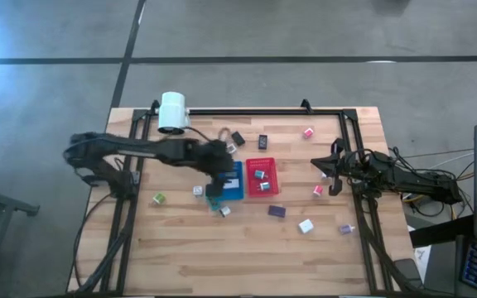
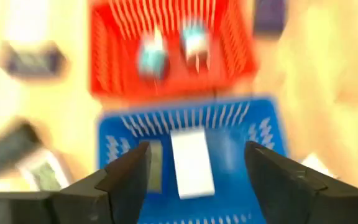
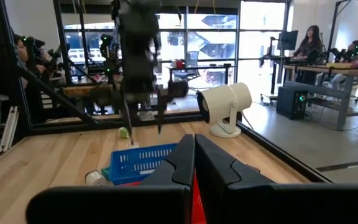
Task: Pick & Place Office items
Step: Put the bottom white adaptor into the red bin
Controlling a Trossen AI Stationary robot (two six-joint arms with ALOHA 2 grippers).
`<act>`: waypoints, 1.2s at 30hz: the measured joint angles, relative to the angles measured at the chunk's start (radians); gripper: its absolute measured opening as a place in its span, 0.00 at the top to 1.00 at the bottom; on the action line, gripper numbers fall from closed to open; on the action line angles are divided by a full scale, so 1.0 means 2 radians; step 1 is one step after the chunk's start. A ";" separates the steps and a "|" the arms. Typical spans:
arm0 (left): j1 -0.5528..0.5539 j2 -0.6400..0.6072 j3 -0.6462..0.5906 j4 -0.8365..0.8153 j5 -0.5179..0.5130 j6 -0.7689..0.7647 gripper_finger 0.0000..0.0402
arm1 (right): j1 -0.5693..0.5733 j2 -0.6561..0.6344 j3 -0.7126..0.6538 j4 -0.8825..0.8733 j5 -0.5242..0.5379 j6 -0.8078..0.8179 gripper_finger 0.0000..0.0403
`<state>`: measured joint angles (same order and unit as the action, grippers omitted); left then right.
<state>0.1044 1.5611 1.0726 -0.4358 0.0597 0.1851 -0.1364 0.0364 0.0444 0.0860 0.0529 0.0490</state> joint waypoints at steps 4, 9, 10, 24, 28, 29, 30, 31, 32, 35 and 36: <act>-0.004 -0.099 -0.066 0.105 0.007 0.038 0.50 | 0.000 0.000 0.000 0.000 0.000 0.000 0.98; -0.007 -0.223 -0.184 0.251 0.000 0.055 0.73 | 0.000 0.000 0.000 0.000 0.000 0.000 0.98; -0.007 -0.246 -0.207 0.278 -0.001 0.042 0.79 | 0.000 0.000 0.000 0.000 0.000 0.000 0.98; -0.007 -0.531 -0.380 0.347 -0.034 0.009 0.99 | 0.000 0.000 0.000 0.000 0.000 0.000 0.98; -0.007 -0.593 -0.413 0.345 -0.034 0.023 0.99 | 0.000 0.000 0.000 0.000 0.000 0.000 0.98; -0.007 -0.608 -0.421 0.346 -0.034 0.025 0.99 | 0.000 0.000 0.000 0.000 0.001 0.000 0.98; -0.007 -0.622 -0.429 0.346 -0.034 0.026 0.99 | 0.000 0.000 0.000 0.000 0.000 0.000 0.98; -0.006 -0.636 -0.435 0.346 -0.034 0.026 0.99 | 0.000 0.000 -0.001 0.000 0.001 0.000 0.98; -0.006 -0.650 -0.442 0.344 -0.034 0.026 1.00 | 0.000 0.000 -0.001 0.000 0.001 0.000 0.98; -0.006 -0.686 -0.461 0.331 -0.034 0.026 1.00 | 0.000 0.000 -0.001 0.000 0.001 0.000 0.98; -0.006 -0.697 -0.466 0.325 -0.034 0.028 1.00 | 0.000 0.000 -0.001 0.000 0.001 0.000 0.98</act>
<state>0.0926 0.1666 0.1402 0.2152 -0.0090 0.2411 -0.1360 0.0364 0.0429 0.0864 0.0540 0.0499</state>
